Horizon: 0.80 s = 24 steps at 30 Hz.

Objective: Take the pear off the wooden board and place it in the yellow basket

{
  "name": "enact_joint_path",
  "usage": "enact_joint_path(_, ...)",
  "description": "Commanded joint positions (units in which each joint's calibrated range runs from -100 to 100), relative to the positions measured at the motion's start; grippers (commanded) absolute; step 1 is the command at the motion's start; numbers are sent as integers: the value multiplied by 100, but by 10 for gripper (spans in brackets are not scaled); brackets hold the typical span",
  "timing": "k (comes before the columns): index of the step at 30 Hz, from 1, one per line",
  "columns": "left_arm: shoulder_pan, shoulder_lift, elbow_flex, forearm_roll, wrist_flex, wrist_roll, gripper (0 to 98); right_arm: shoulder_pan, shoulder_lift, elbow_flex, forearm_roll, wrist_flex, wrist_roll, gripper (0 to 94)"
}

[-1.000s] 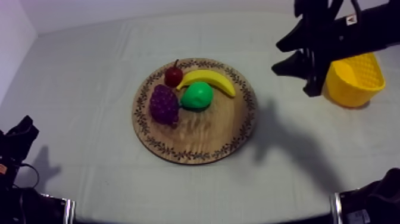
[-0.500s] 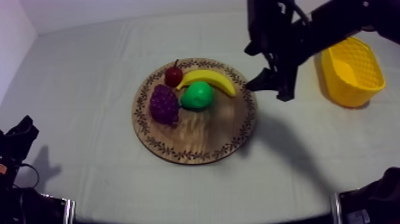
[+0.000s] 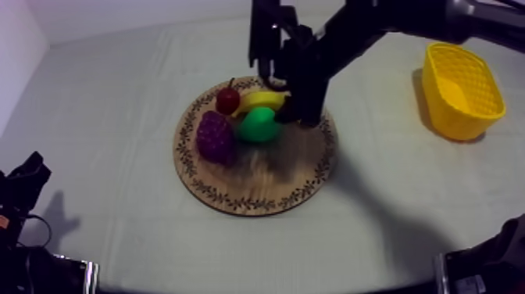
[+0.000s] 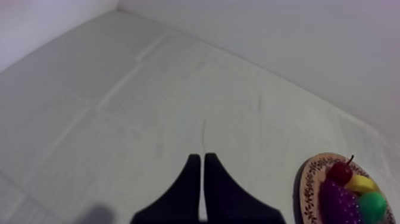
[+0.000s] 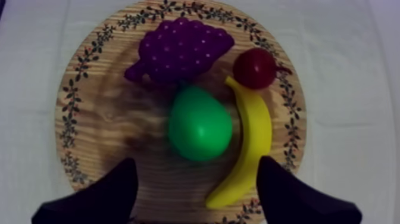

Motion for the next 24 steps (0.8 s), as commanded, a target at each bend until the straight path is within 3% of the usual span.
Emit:
enact_joint_path(1,-2,2,2,0,1,0,1,-26,365,-254,13,-5,-16,591)
enact_joint_path(24,-2,2,2,0,1,0,1,-76,1769,-1221,293,-119,-181,565)
